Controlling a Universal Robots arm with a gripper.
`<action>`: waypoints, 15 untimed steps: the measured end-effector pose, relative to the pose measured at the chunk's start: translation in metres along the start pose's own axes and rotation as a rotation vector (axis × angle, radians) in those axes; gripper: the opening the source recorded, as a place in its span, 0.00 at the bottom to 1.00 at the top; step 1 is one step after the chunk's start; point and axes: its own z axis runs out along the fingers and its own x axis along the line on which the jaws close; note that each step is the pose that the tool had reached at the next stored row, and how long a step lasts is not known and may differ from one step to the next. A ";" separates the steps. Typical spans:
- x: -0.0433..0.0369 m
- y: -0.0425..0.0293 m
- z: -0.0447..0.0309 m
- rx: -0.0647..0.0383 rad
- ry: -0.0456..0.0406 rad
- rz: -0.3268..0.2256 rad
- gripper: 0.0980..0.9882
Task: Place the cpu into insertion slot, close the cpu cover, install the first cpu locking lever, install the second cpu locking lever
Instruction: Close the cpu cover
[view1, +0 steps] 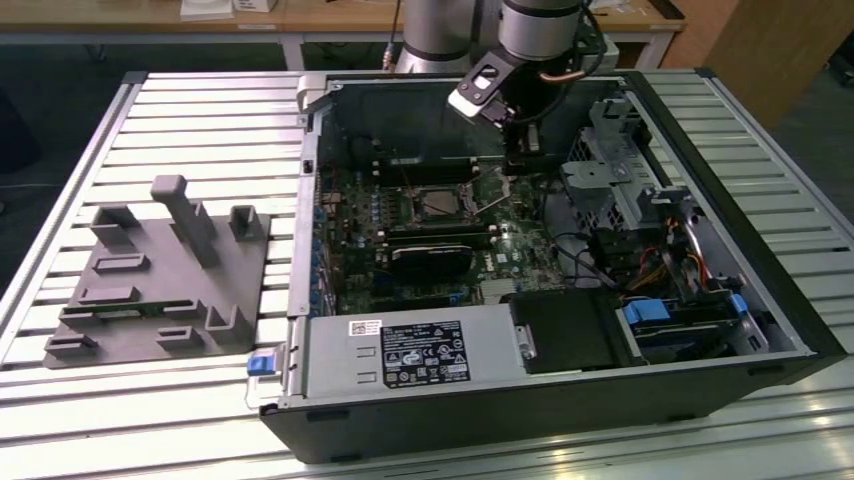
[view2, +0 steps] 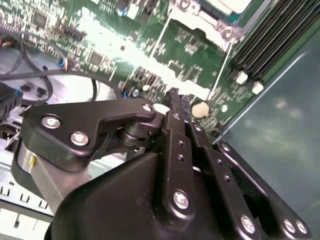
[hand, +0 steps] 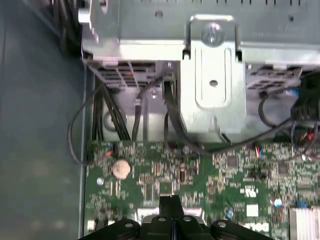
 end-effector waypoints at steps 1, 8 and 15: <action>0.0005 0.0159 0.0043 0.000 -0.0015 0.000 0.01; 0.0004 0.0160 0.0066 0.000 -0.0023 0.000 0.01; 0.0005 0.0152 0.0143 0.000 -0.0020 -0.001 0.01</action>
